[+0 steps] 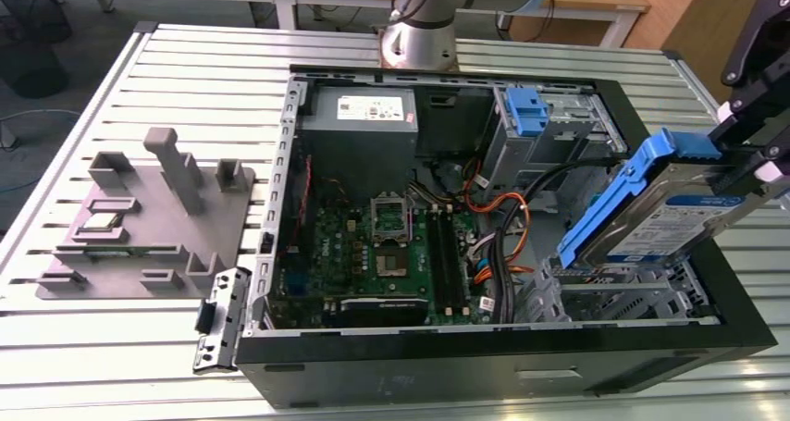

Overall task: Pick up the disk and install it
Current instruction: 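Pick up the disk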

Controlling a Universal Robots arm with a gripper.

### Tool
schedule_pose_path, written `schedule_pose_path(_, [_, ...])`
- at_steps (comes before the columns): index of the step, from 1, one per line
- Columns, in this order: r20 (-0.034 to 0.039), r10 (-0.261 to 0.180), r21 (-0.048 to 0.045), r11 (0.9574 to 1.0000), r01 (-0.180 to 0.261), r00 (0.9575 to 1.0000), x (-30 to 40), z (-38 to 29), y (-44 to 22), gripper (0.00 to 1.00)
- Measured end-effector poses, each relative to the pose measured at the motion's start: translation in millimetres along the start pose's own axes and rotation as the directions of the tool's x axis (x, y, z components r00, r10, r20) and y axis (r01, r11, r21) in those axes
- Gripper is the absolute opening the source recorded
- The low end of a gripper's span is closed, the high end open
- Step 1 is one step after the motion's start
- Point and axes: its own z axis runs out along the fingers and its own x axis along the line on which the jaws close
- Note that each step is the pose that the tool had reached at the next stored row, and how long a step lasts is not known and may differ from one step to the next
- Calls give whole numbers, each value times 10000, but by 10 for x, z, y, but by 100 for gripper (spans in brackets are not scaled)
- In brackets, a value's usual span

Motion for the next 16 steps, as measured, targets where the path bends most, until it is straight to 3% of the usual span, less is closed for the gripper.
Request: schedule_pose_path(16, [0, 0, 0, 10000, 0, 10000, 5, 113, -11, 35])
